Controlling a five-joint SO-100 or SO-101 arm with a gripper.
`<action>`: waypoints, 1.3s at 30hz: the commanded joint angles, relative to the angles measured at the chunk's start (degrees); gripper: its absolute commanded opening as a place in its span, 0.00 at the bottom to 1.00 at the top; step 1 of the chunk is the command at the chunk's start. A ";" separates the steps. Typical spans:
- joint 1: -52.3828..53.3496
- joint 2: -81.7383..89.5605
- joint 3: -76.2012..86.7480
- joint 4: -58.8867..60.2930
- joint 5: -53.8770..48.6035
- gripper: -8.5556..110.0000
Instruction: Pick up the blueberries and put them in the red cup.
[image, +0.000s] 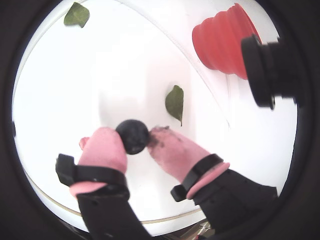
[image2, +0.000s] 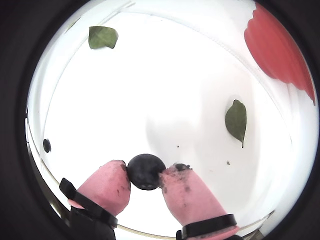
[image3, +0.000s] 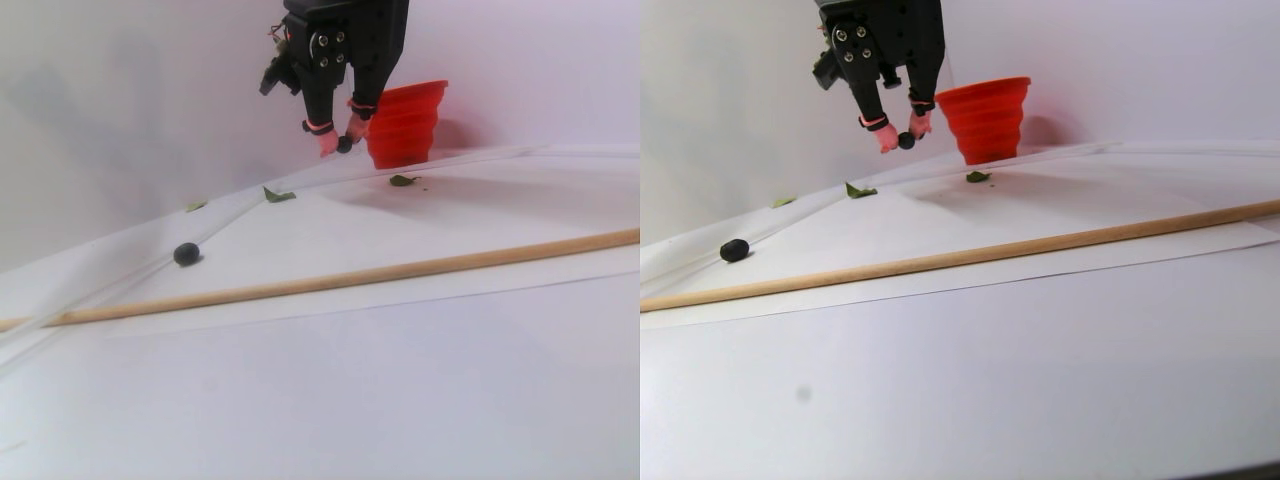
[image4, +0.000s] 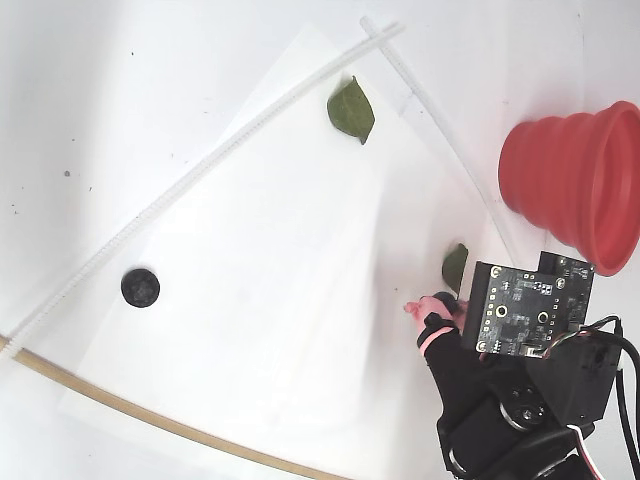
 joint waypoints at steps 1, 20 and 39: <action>0.35 1.23 -4.66 -1.67 0.62 0.16; 1.41 -1.93 -11.43 -4.83 3.43 0.16; 2.64 -4.13 -17.93 -8.53 11.34 0.16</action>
